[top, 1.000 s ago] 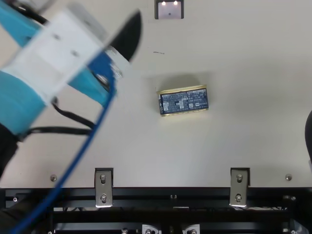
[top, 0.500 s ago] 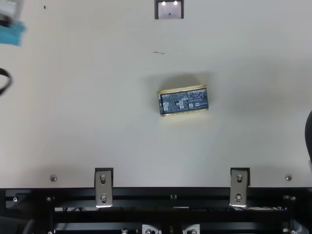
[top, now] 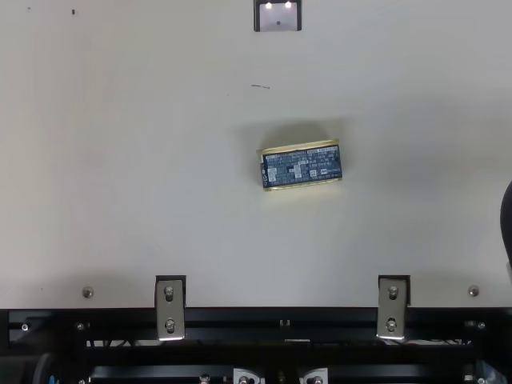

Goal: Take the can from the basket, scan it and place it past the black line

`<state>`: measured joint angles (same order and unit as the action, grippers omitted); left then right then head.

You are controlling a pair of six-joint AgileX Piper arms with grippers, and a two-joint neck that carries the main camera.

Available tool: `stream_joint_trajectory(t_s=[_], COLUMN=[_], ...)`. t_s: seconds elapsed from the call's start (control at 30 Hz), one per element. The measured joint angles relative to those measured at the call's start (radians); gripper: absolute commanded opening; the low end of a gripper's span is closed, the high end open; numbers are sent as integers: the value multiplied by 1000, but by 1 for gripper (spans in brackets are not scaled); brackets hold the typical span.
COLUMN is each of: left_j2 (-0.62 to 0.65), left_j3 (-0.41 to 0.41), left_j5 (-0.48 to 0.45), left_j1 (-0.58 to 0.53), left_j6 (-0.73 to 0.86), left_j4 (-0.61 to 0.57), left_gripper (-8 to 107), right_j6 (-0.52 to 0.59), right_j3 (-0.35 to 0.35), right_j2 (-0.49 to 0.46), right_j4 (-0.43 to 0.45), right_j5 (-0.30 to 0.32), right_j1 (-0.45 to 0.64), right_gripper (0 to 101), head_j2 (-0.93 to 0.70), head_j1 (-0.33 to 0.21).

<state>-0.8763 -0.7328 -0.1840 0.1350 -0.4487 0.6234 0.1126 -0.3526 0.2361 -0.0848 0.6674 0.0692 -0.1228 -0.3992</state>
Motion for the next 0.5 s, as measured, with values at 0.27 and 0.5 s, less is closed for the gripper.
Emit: stream_joint_trajectory(t_s=[0.27,0.5], left_j2=[130,149], left_j3=[133,158], left_j5=[-15,-15], left_j1=[0,0], left_j6=[-199,-229], left_j4=[136,143], left_gripper=[90,90], right_j6=[0,0], right_j3=[0,0], right_j2=[0,0], right_j4=[0,0], right_j5=[0,0], right_j1=[0,0], right_gripper=[101,101], head_j2=[0,0], head_j1=[0,0])
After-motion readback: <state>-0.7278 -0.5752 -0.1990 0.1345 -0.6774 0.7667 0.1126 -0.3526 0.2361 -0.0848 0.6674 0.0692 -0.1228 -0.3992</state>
